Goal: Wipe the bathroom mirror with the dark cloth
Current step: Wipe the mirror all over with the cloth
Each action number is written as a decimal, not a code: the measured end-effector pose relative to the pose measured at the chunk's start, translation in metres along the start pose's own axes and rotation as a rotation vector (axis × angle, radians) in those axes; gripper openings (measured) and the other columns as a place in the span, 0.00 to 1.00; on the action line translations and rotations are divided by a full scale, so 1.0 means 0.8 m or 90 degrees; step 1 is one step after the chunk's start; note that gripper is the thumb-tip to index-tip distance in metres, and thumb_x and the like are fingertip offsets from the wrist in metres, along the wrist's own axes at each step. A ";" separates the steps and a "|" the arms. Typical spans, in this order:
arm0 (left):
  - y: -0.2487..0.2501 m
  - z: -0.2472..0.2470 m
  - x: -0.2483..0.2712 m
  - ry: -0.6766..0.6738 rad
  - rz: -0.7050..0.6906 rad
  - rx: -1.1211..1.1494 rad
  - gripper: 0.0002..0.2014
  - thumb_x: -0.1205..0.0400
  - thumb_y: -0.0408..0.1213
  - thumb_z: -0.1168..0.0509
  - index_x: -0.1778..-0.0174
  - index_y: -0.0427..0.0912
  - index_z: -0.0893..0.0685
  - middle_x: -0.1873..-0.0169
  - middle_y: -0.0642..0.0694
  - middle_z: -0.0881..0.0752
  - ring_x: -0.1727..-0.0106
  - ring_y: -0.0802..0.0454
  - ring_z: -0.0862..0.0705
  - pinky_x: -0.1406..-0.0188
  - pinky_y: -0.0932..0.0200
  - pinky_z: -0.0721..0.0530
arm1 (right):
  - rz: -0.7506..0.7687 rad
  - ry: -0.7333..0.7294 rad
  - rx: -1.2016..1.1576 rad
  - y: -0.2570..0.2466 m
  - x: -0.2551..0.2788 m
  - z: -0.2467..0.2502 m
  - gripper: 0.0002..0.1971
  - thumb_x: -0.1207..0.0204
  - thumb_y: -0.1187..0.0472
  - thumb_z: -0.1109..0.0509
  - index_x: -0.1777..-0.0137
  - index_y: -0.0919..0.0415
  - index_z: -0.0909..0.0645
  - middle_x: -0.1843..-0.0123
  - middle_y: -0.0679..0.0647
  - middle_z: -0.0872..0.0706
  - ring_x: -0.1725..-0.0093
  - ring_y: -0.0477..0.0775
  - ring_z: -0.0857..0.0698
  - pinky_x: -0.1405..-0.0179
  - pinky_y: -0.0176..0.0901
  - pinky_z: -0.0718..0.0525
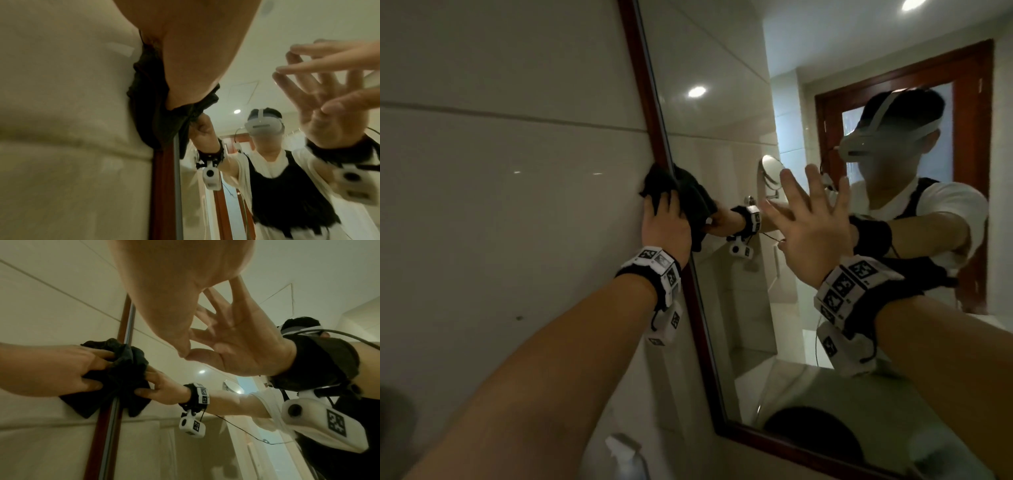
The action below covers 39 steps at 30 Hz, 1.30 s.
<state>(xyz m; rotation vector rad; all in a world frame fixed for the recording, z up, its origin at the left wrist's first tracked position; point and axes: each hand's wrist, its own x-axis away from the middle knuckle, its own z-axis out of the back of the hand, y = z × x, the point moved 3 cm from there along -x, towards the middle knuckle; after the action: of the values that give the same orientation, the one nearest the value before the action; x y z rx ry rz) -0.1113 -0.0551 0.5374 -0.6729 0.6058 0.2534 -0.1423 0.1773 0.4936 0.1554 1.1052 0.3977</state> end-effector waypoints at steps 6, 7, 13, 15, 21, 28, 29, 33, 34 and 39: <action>0.052 -0.062 0.064 -0.099 -0.033 0.005 0.33 0.13 0.51 0.49 0.13 0.42 0.47 0.15 0.36 0.51 0.15 0.35 0.52 0.19 0.31 0.57 | -0.040 -0.120 -0.003 -0.019 0.050 0.014 0.41 0.27 0.56 0.27 0.16 0.40 0.41 0.11 0.58 0.56 0.14 0.71 0.58 0.24 0.83 0.52; 0.058 -0.071 0.073 -0.117 -0.043 -0.004 0.33 0.13 0.51 0.50 0.13 0.41 0.48 0.15 0.35 0.53 0.15 0.34 0.53 0.19 0.31 0.58 | -0.042 -0.148 -0.007 -0.022 0.057 0.014 0.42 0.26 0.56 0.29 0.15 0.40 0.45 0.11 0.57 0.59 0.14 0.71 0.60 0.24 0.83 0.53; 0.068 -0.081 0.086 -0.131 -0.069 -0.036 0.35 0.13 0.52 0.52 0.14 0.38 0.52 0.15 0.32 0.56 0.16 0.31 0.57 0.20 0.29 0.62 | -0.052 -0.215 -0.001 -0.027 0.083 0.004 0.42 0.22 0.56 0.36 0.14 0.37 0.56 0.12 0.57 0.68 0.15 0.69 0.66 0.23 0.81 0.55; 0.066 -0.080 0.086 -0.131 -0.072 -0.037 0.35 0.13 0.52 0.52 0.14 0.37 0.52 0.15 0.32 0.56 0.15 0.31 0.58 0.21 0.29 0.62 | -0.048 -0.190 -0.007 -0.029 0.084 -0.003 0.42 0.24 0.55 0.31 0.14 0.38 0.50 0.11 0.58 0.61 0.14 0.69 0.62 0.24 0.82 0.54; 0.057 -0.075 0.081 -0.118 -0.091 -0.020 0.36 0.15 0.53 0.49 0.14 0.39 0.51 0.15 0.33 0.54 0.15 0.33 0.56 0.21 0.29 0.62 | -0.058 -0.117 0.000 -0.029 0.086 -0.024 0.44 0.31 0.59 0.22 0.17 0.40 0.37 0.11 0.58 0.50 0.13 0.69 0.54 0.24 0.83 0.53; 0.016 -0.032 0.034 -0.050 -0.053 -0.009 0.38 0.15 0.55 0.49 0.14 0.39 0.52 0.15 0.36 0.54 0.14 0.37 0.56 0.19 0.32 0.62 | -0.065 -0.168 0.023 -0.030 0.088 -0.026 0.46 0.27 0.54 0.25 0.15 0.37 0.47 0.11 0.56 0.61 0.14 0.68 0.62 0.23 0.82 0.57; 0.007 -0.022 0.025 -0.036 -0.044 -0.007 0.38 0.16 0.55 0.49 0.14 0.39 0.52 0.15 0.36 0.54 0.14 0.37 0.56 0.19 0.32 0.62 | -0.065 -0.180 0.029 -0.031 0.087 -0.026 0.47 0.27 0.53 0.26 0.14 0.36 0.50 0.11 0.56 0.64 0.14 0.68 0.64 0.23 0.82 0.57; -0.007 -0.005 0.002 0.014 -0.029 0.002 0.38 0.17 0.56 0.46 0.14 0.39 0.46 0.15 0.34 0.50 0.15 0.36 0.53 0.18 0.33 0.62 | -0.071 -0.173 0.037 -0.033 0.088 -0.027 0.49 0.28 0.54 0.25 0.14 0.36 0.52 0.11 0.57 0.64 0.14 0.69 0.64 0.23 0.82 0.57; -0.006 -0.007 0.003 0.014 -0.024 0.004 0.38 0.17 0.56 0.46 0.14 0.39 0.46 0.15 0.34 0.50 0.15 0.36 0.52 0.18 0.33 0.62 | -0.070 -0.168 0.036 -0.034 0.088 -0.027 0.48 0.28 0.55 0.26 0.14 0.36 0.52 0.11 0.57 0.64 0.14 0.69 0.64 0.23 0.82 0.57; 0.010 -0.022 0.018 0.016 -0.028 0.003 0.37 0.16 0.55 0.48 0.14 0.39 0.47 0.15 0.33 0.50 0.15 0.35 0.51 0.18 0.33 0.60 | -0.071 -0.141 0.031 -0.035 0.089 -0.030 0.47 0.28 0.59 0.26 0.14 0.37 0.49 0.11 0.57 0.61 0.14 0.69 0.62 0.23 0.82 0.57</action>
<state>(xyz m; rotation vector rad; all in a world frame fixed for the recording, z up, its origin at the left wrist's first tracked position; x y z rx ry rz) -0.1106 -0.0604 0.5138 -0.6850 0.6153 0.2027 -0.1294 0.1774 0.4141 0.1749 0.9002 0.2471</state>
